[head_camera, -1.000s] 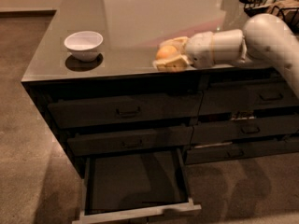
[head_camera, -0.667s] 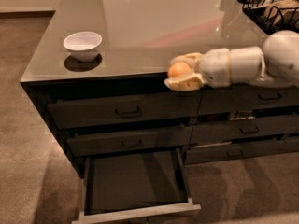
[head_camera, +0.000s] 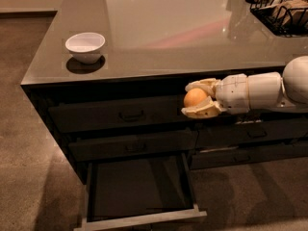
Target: Place orange into bottom drawer
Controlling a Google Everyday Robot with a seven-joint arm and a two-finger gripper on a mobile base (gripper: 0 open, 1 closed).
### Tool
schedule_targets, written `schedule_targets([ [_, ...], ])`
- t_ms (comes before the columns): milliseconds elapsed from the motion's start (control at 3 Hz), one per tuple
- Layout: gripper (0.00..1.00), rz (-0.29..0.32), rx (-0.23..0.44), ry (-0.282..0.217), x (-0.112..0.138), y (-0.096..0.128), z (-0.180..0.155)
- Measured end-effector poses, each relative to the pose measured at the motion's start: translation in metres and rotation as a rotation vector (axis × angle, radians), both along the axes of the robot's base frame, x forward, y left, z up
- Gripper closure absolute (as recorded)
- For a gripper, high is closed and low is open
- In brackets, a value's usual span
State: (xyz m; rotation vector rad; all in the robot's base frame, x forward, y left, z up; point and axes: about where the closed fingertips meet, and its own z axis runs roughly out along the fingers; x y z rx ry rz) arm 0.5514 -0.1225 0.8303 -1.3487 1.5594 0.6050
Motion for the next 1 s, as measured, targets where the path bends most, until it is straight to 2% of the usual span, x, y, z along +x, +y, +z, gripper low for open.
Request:
schedule_targets([
  [333, 1.00, -0.025, 0.082, 0.071, 0.006, -0.002, -0.085],
  [667, 1.00, -0.024, 0.091, 0.167, -0.004, -0.010, -0.197],
  [1000, 1.00, -0.020, 0.112, 0.192, -0.007, -0.007, -0.214],
])
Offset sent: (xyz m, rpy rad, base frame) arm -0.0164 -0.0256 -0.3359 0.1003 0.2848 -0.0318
